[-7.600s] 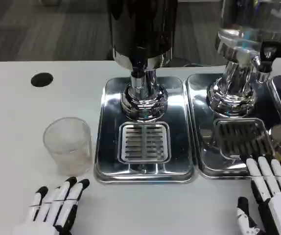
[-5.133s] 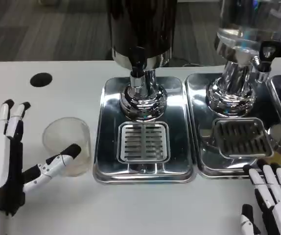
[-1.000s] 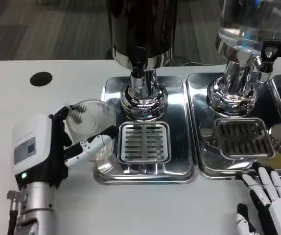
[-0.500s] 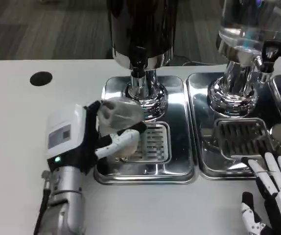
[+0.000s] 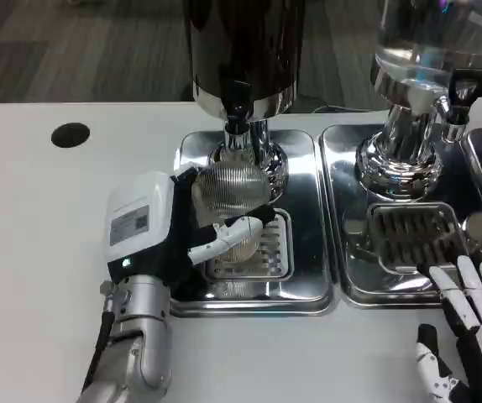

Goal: Grasp the cup under the faucet to collect the drink, then remove the cup.

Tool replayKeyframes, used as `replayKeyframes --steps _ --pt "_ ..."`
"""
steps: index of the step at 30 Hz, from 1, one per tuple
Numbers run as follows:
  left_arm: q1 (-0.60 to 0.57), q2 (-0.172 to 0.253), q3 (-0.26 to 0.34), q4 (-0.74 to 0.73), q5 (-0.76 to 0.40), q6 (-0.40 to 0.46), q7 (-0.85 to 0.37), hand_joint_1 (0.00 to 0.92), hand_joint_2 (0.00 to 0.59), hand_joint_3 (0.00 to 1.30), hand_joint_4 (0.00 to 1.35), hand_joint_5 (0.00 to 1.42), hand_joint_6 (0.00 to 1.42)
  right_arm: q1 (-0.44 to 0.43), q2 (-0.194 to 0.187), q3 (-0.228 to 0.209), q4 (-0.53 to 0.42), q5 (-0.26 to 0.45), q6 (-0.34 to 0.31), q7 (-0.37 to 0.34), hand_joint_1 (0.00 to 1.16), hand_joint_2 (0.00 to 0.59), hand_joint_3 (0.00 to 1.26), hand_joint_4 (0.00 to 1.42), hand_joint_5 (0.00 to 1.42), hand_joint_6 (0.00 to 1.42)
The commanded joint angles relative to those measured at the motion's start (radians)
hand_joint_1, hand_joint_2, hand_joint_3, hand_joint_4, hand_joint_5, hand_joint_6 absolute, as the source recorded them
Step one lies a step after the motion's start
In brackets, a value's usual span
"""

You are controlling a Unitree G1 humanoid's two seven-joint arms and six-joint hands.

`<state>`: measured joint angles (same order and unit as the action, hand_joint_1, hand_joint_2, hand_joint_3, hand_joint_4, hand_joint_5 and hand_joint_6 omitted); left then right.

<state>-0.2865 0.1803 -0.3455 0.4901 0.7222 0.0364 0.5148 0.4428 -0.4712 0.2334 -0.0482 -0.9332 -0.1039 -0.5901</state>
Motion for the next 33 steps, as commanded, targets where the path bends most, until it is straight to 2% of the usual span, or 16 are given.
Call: replayKeyframes --steps 1,4,7,16,20,24,33 --pt "-0.002 0.010 -0.021 0.015 0.008 -0.021 -0.001 0.177 0.114 0.48 0.43 0.73 0.85 -0.004 0.005 -0.005 -0.009 0.003 -0.003 0.013 0.11 0.527 0.13 0.00 0.00 0.06" --pt "0.008 0.025 -0.021 0.004 0.002 -0.033 -0.010 0.111 0.086 0.39 0.33 0.59 0.59 -0.003 0.007 -0.007 -0.002 0.011 -0.007 0.010 0.11 0.527 0.13 0.00 0.00 0.06" --pt "0.011 0.042 -0.022 -0.005 -0.008 -0.040 -0.039 0.077 0.058 0.30 0.21 0.48 0.45 -0.002 0.008 -0.007 0.009 0.017 -0.010 0.006 0.11 0.528 0.13 0.00 0.00 0.06" --pt "0.036 0.068 -0.016 -0.065 0.003 -0.037 -0.042 0.022 0.033 0.18 0.08 0.38 0.35 0.000 0.016 0.001 0.015 0.021 -0.014 0.001 0.11 0.528 0.14 0.00 0.00 0.06" --pt "0.061 0.073 -0.009 -0.100 0.002 -0.038 -0.037 0.019 0.029 0.15 0.07 0.34 0.32 0.001 0.019 0.003 0.019 0.019 -0.019 -0.001 0.11 0.522 0.14 0.00 0.00 0.06" --pt "0.117 0.088 0.011 -0.209 0.012 -0.041 -0.021 0.000 0.029 0.13 0.04 0.23 0.22 0.004 0.016 -0.002 0.019 0.016 -0.022 -0.005 0.11 0.519 0.14 0.00 0.00 0.06" --pt "0.192 0.120 0.046 -0.473 0.063 -0.045 -0.039 0.000 0.046 0.13 0.03 0.21 0.17 0.013 0.009 -0.002 0.012 -0.012 -0.019 -0.008 0.11 0.518 0.14 0.00 0.00 0.06"
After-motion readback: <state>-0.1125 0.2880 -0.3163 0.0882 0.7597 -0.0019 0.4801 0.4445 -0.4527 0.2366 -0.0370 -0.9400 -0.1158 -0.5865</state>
